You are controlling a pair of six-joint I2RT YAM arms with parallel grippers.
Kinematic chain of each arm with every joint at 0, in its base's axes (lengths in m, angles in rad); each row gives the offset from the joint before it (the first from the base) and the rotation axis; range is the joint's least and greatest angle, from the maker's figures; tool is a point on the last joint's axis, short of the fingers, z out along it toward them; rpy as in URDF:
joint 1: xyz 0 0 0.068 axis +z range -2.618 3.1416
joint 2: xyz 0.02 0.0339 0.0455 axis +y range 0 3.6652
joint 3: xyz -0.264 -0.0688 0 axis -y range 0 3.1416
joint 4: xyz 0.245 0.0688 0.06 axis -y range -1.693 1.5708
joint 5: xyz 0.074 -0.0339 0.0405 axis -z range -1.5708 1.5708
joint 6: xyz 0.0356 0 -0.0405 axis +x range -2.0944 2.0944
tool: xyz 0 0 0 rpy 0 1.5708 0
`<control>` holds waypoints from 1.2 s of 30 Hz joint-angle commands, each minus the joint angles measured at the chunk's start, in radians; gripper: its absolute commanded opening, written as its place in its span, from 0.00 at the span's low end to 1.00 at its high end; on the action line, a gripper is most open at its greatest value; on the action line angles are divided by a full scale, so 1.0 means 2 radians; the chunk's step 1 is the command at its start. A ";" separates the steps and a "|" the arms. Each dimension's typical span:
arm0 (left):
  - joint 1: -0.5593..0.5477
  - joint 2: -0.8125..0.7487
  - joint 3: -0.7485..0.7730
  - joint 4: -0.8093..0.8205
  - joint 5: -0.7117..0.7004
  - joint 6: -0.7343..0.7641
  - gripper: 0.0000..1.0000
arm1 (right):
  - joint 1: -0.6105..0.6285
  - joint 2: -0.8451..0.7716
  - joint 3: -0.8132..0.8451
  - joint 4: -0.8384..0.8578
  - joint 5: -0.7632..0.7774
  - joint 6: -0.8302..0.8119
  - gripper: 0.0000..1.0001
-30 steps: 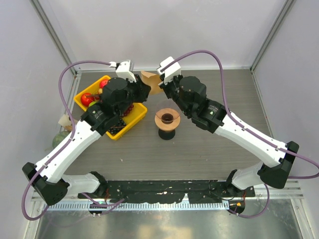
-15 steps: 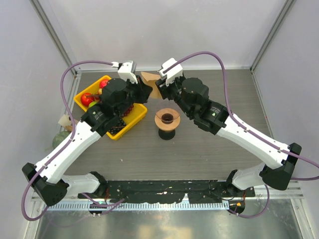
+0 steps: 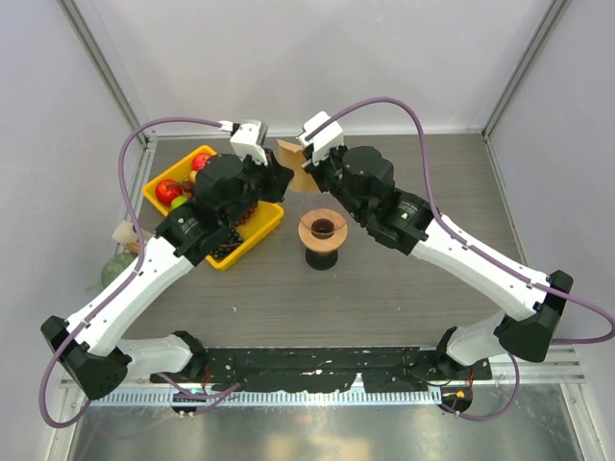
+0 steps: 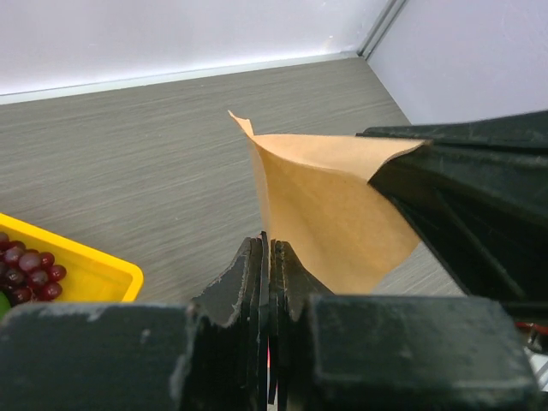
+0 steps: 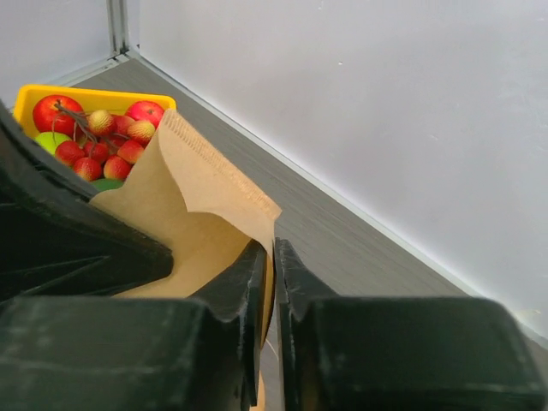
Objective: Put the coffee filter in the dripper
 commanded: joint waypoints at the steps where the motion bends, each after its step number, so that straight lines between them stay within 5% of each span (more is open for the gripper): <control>1: -0.002 -0.025 -0.016 0.026 -0.005 0.006 0.00 | -0.004 -0.010 0.028 0.016 0.018 0.009 0.09; 19: -0.002 -0.036 -0.050 0.041 -0.007 0.026 0.00 | -0.017 -0.028 0.009 0.028 0.003 0.031 0.05; 25: -0.002 -0.037 -0.031 0.067 0.015 0.071 0.61 | -0.017 -0.031 0.002 0.003 -0.057 0.028 0.05; 36: -0.001 -0.037 0.005 0.016 0.004 0.127 0.75 | -0.014 -0.037 -0.008 -0.027 -0.082 -0.010 0.05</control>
